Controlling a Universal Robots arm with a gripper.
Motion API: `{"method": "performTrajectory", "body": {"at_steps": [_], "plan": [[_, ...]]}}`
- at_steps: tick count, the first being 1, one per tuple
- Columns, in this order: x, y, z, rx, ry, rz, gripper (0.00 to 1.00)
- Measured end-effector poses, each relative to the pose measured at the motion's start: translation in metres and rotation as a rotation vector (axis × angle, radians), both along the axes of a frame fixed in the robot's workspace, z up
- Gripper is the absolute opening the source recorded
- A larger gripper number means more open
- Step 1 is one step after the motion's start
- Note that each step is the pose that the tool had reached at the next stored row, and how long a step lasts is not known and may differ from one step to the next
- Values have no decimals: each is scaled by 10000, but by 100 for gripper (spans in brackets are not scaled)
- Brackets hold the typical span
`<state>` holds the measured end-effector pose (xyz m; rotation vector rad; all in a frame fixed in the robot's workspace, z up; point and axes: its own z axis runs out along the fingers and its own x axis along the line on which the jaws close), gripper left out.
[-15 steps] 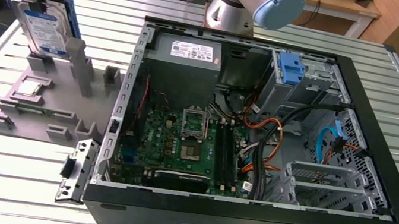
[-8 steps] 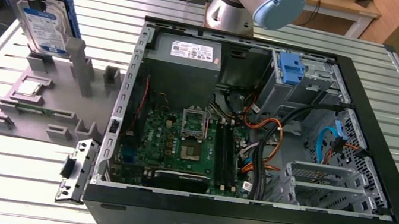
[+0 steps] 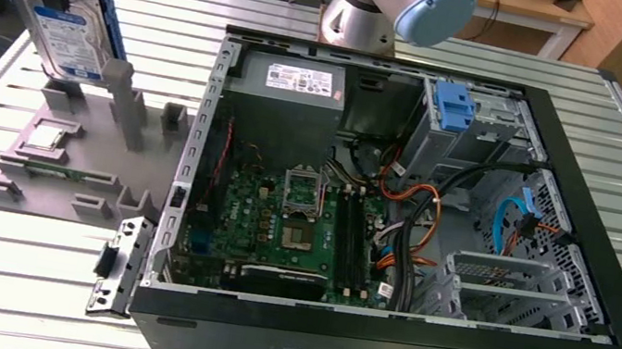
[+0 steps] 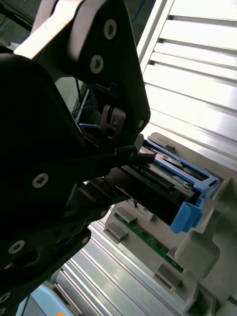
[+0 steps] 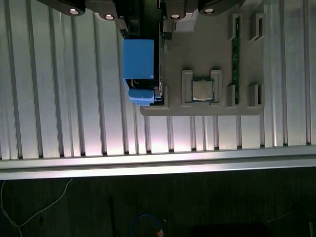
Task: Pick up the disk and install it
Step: 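Pick up the disk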
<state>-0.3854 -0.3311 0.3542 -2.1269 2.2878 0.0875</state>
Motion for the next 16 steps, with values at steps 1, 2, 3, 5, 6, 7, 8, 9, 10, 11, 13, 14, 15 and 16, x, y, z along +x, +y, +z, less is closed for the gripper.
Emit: {"method": "performTrajectory", "body": {"at_steps": [1, 2, 3, 5, 6, 7, 8, 9, 10, 11, 13, 14, 15, 16], "plan": [[0, 0, 0, 0, -1, 0, 35], [0, 0, 0, 0, -1, 0, 35], [0, 0, 0, 0, -1, 0, 35], [0, 0, 4, -1, 1, 0, 35], [0, 0, 11, -3, 5, 0, 35], [0, 0, 19, -2, 5, 0, 35], [0, 0, 28, -1, 2, 0, 35], [0, 0, 42, -1, 2, 0, 35], [0, 0, 55, -1, 1, 0, 35], [0, 0, 72, -1, 2, 0, 35], [0, 0, 107, -1, 1, 0, 35], [0, 0, 126, -1, 2, 0, 35], [0, 0, 144, -1, 2, -1, 35], [0, 0, 163, -1, 2, 0, 35]]}}
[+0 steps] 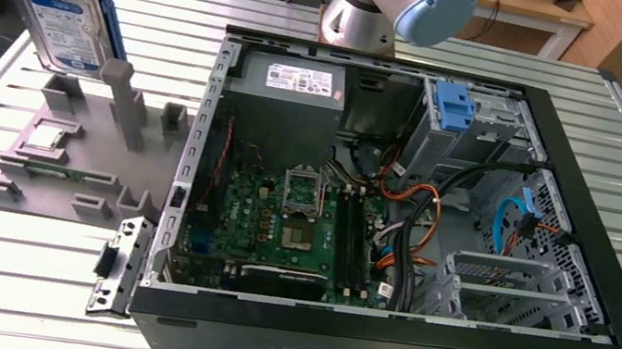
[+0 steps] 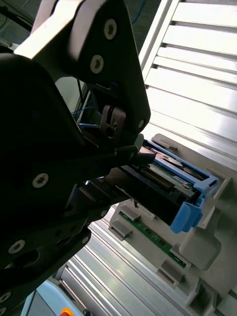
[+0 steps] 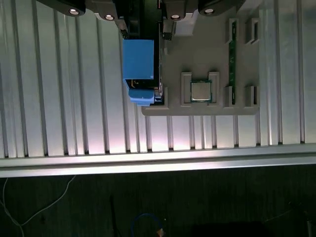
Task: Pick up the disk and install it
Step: 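Pick up the disk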
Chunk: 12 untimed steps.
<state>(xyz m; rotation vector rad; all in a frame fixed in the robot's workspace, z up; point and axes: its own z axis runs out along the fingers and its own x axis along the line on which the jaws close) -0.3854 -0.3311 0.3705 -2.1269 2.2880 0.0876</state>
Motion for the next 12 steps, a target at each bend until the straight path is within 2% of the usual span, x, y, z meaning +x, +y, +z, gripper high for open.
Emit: {"method": "performTrajectory", "body": {"at_steps": [5, 12], "plan": [[0, 0, 57, 0, -1, 0, 35], [0, 0, 66, 1, -1, 0, 35]]}}
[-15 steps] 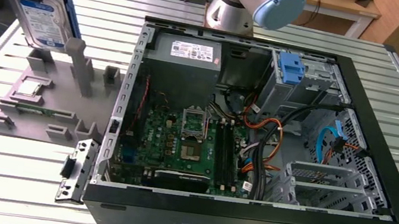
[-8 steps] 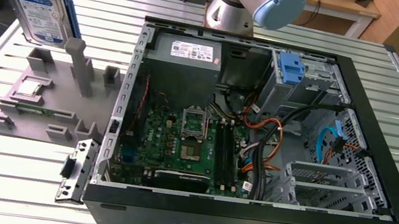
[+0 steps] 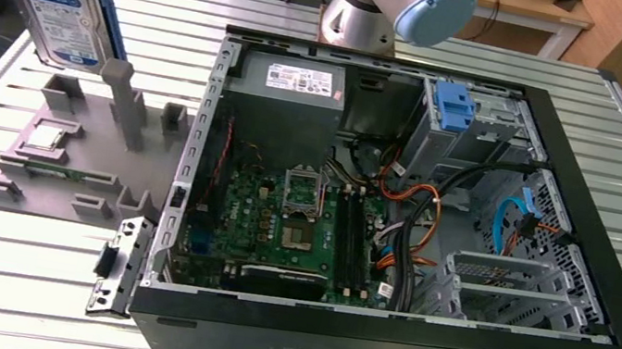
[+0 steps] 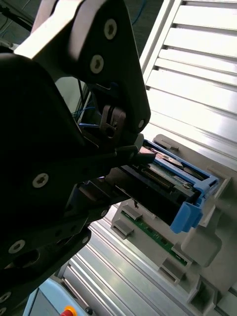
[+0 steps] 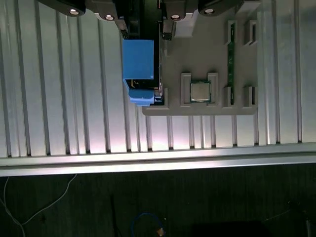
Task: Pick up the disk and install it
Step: 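Pick up the disk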
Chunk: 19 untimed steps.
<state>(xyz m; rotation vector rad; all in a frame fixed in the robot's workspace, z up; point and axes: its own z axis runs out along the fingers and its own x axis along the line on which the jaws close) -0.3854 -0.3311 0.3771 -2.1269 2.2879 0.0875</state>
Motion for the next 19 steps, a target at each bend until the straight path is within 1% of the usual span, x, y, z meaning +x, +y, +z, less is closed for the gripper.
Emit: {"method": "performTrajectory", "body": {"at_steps": [1, 4, 7, 19], "plan": [[0, 0, 2, 0, 1, 0, 35], [0, 0, 36, -1, 2, 0, 35], [0, 0, 82, -1, 2, 0, 35], [0, 0, 95, 0, 1, 0, 35]]}}
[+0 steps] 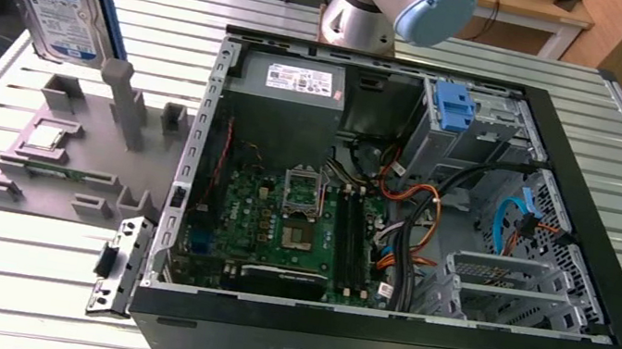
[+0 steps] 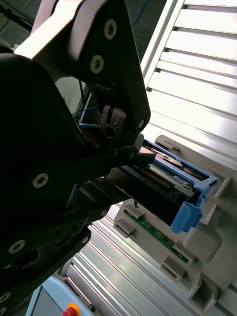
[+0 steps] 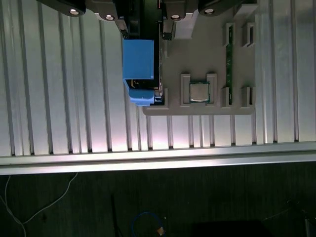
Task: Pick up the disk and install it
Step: 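Pick up the disk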
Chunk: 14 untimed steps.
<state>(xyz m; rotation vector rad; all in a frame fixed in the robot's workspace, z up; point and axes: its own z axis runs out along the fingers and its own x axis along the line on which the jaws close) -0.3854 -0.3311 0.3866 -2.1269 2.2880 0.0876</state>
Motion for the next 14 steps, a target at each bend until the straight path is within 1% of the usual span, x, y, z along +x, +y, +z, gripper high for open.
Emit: {"method": "performTrajectory", "body": {"at_steps": [3, 5, 8, 12, 14], "plan": [[0, 0, 2, 0, 0, 0, 35], [0, 0, 16, -2, 3, 0, 35], [0, 0, 50, 0, 0, 0, 35], [0, 0, 113, 0, 1, 0, 35], [0, 0, 127, 1, -2, 0, 35]]}}
